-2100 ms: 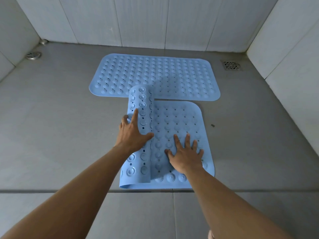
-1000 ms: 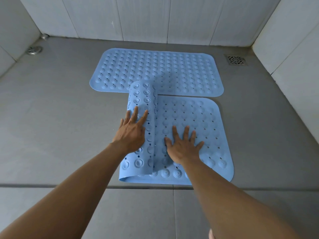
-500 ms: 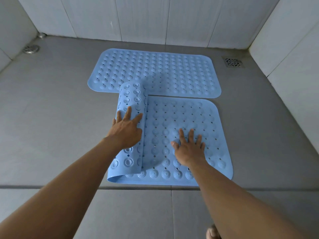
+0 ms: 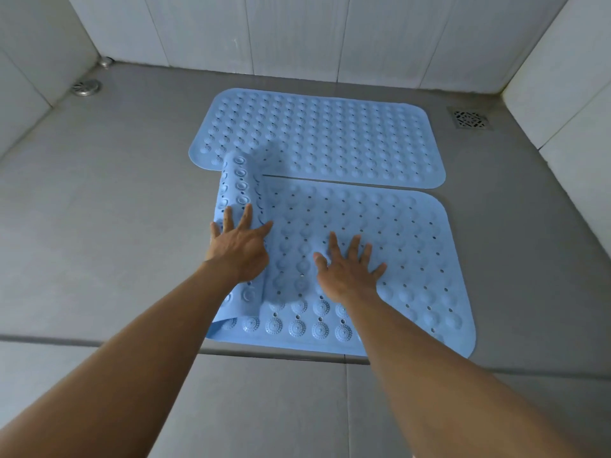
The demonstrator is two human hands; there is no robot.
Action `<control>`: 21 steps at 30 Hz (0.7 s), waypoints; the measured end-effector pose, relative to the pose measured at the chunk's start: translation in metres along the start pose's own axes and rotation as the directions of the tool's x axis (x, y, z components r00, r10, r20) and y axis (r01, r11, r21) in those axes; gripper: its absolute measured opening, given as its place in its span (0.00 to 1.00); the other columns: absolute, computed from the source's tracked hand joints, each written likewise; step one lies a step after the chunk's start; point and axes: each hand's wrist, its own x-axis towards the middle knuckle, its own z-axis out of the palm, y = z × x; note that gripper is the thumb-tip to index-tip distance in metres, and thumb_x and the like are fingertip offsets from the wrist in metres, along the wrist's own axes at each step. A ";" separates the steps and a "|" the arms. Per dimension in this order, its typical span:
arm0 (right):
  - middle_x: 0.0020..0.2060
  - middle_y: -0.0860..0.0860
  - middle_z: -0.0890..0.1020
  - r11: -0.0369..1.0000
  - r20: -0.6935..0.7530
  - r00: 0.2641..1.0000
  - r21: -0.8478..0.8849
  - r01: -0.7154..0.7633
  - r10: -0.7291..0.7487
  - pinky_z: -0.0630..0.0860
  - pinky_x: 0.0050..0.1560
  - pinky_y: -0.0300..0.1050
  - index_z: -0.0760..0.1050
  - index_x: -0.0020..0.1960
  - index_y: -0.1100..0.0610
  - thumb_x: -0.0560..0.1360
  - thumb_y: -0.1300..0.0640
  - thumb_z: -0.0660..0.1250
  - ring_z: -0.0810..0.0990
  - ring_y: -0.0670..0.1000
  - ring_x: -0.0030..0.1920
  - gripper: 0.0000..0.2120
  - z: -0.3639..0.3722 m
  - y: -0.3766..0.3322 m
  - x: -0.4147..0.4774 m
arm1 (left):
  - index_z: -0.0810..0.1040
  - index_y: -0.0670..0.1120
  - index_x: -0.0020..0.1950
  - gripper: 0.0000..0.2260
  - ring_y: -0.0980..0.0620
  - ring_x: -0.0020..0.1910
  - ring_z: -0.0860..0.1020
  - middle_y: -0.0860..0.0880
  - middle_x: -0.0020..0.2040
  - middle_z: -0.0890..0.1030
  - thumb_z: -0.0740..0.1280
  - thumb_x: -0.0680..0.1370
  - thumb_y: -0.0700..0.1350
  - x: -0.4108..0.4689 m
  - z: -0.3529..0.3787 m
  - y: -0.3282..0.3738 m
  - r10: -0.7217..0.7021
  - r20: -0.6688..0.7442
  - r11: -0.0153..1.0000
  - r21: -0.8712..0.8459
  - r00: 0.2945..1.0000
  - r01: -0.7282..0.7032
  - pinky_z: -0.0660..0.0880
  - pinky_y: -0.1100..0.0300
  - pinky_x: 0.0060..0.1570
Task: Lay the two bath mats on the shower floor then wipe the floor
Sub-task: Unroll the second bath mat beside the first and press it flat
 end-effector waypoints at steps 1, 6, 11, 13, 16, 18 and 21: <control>0.79 0.54 0.32 1.000 0.008 1.000 -0.015 -0.001 0.001 0.34 0.71 0.74 0.33 0.79 0.39 0.79 0.31 0.39 0.31 0.60 0.78 0.33 0.003 -0.001 0.001 | 0.52 0.59 0.81 0.27 0.36 0.79 0.40 0.47 0.82 0.42 0.54 0.82 0.54 -0.001 0.003 -0.004 -0.014 -0.017 1.000 0.001 1.000 0.014 0.47 0.33 0.75; 0.79 0.53 0.33 0.998 -0.049 0.999 -0.057 0.004 -0.007 0.35 0.72 0.73 0.32 0.79 0.41 0.78 0.28 0.39 0.32 0.59 0.79 0.36 0.014 0.005 0.000 | 0.46 0.60 0.81 0.36 0.36 0.79 0.37 0.45 0.81 0.38 0.56 0.77 0.69 -0.002 0.012 -0.019 -0.012 -0.020 0.997 0.071 1.000 0.013 0.41 0.32 0.74; 0.79 0.53 0.32 0.998 -0.065 0.998 -0.065 0.006 -0.010 0.33 0.72 0.72 0.30 0.79 0.42 0.78 0.28 0.38 0.32 0.58 0.79 0.36 0.014 0.009 0.001 | 0.46 0.58 0.81 0.38 0.37 0.79 0.37 0.44 0.81 0.38 0.63 0.78 0.60 -0.004 0.011 -0.037 0.032 0.006 0.999 0.041 0.999 -0.033 0.45 0.40 0.77; 0.79 0.53 0.32 0.998 -0.060 0.998 -0.070 0.003 -0.007 0.34 0.72 0.72 0.30 0.79 0.42 0.77 0.28 0.38 0.32 0.58 0.79 0.36 0.011 0.015 0.002 | 0.46 0.57 0.82 0.38 0.38 0.79 0.37 0.45 0.81 0.37 0.64 0.77 0.58 -0.006 0.012 -0.042 0.047 0.008 0.999 0.006 0.999 -0.047 0.45 0.43 0.78; 0.79 0.52 0.32 0.997 -0.052 0.999 -0.071 -0.008 0.004 0.34 0.73 0.72 0.30 0.79 0.42 0.77 0.27 0.39 0.32 0.58 0.79 0.37 0.007 0.027 0.004 | 0.47 0.56 0.82 0.38 0.39 0.79 0.37 0.45 0.81 0.37 0.64 0.77 0.56 -0.006 0.013 -0.044 0.055 -0.002 0.998 -0.015 0.998 -0.055 0.44 0.42 0.77; 0.79 0.53 0.32 0.997 -0.049 0.999 -0.070 -0.011 0.007 0.35 0.73 0.72 0.30 0.79 0.41 0.77 0.27 0.39 0.32 0.58 0.79 0.37 0.004 0.034 0.006 | 0.47 0.56 0.82 0.39 0.40 0.79 0.37 0.46 0.81 0.37 0.65 0.77 0.56 -0.004 0.013 -0.043 0.048 -0.021 0.999 -0.008 0.999 -0.048 0.42 0.39 0.77; 0.79 0.53 0.31 0.997 -0.030 1.000 -0.081 -0.002 -0.001 0.34 0.73 0.72 0.30 0.79 0.42 0.77 0.27 0.39 0.31 0.58 0.78 0.37 0.000 0.035 0.009 | 0.46 0.56 0.82 0.39 0.40 0.79 0.36 0.47 0.81 0.37 0.65 0.76 0.56 -0.004 0.013 -0.045 0.013 -0.030 1.000 -0.007 0.999 -0.013 0.40 0.36 0.76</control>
